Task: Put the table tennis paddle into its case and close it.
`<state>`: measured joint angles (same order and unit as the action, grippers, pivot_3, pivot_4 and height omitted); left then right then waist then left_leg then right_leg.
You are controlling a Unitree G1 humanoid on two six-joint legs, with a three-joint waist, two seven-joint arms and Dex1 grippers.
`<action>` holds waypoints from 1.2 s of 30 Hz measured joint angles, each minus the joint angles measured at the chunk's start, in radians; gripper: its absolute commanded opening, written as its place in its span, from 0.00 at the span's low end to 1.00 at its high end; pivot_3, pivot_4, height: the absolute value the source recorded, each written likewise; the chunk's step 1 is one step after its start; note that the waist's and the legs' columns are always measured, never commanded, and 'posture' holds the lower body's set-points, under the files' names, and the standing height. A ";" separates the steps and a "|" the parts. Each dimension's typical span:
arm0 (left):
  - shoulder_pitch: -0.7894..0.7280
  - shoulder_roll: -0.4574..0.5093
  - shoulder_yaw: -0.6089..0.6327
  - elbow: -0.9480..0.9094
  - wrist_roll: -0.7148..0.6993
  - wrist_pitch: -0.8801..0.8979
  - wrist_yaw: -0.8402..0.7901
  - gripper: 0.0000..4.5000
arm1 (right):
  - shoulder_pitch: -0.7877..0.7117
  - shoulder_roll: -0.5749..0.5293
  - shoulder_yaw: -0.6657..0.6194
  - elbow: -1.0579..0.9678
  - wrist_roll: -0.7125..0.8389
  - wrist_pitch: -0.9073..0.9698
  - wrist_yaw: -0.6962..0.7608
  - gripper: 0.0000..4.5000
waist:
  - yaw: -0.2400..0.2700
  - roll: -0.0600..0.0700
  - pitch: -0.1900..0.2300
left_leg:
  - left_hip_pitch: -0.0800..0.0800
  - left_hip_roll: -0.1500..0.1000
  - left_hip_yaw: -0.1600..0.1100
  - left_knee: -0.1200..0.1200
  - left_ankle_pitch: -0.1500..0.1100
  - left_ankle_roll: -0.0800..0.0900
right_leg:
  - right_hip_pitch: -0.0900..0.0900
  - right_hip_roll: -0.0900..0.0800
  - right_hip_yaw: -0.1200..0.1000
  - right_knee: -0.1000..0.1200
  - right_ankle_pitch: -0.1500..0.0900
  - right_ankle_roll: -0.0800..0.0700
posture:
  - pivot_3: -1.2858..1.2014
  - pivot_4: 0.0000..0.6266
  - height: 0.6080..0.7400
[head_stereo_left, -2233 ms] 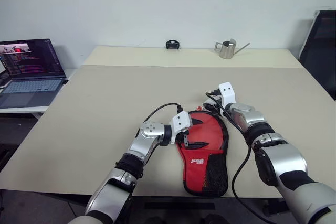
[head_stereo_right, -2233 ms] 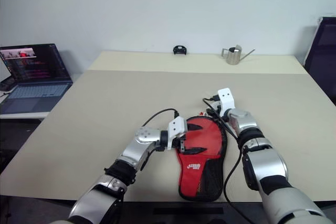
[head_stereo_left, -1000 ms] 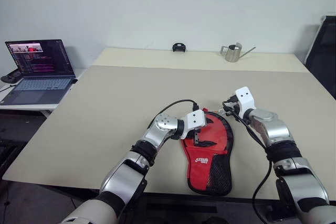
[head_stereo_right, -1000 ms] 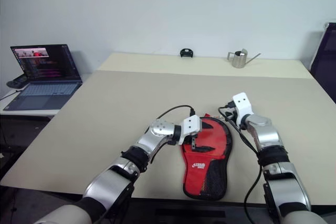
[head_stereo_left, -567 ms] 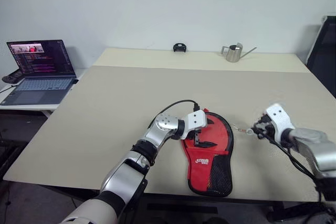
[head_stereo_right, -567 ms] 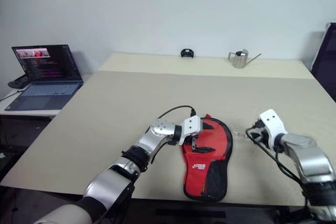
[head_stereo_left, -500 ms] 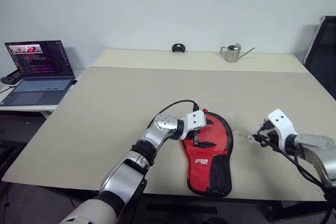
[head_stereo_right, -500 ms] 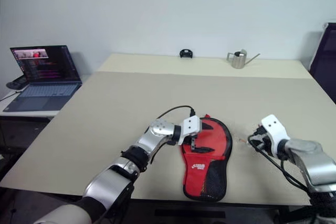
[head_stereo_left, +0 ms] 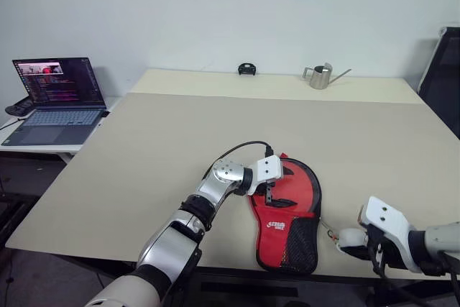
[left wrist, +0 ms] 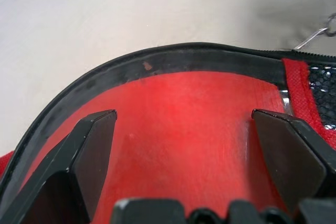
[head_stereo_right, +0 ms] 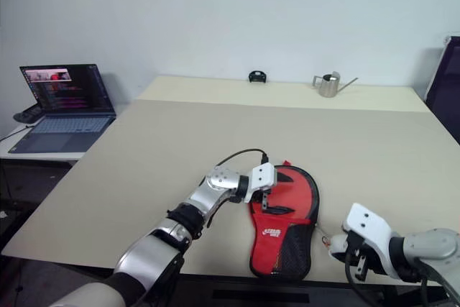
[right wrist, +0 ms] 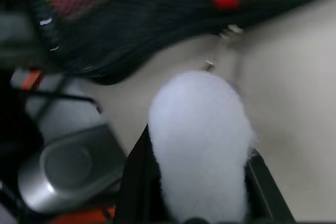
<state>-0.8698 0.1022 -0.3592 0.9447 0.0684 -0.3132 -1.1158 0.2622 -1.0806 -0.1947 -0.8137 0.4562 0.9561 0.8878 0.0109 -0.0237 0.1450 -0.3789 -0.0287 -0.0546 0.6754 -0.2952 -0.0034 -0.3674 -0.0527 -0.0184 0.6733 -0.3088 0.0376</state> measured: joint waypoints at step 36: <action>0.012 -0.016 -0.010 0.002 0.013 -0.006 -0.004 1.00 | 0.141 -0.223 0.305 -0.166 0.065 -0.304 0.040 0.11 | 0.013 -0.004 -0.009 | 0.016 0.001 -0.004 -0.010 -0.008 0.005 | 0.025 -0.001 -0.005 -0.025 -0.002 0.002 | 0.52 0.24 1.00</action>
<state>-0.8577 0.0866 -0.3690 0.9469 0.0809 -0.3188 -1.1195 0.4036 -1.3032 0.1102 -0.9793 0.5214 0.6518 0.9279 0.0236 -0.0276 0.1358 -0.3626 -0.0276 -0.0589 0.6658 -0.3032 0.0019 -0.3424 -0.0536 -0.0234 0.6487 -0.3105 0.0400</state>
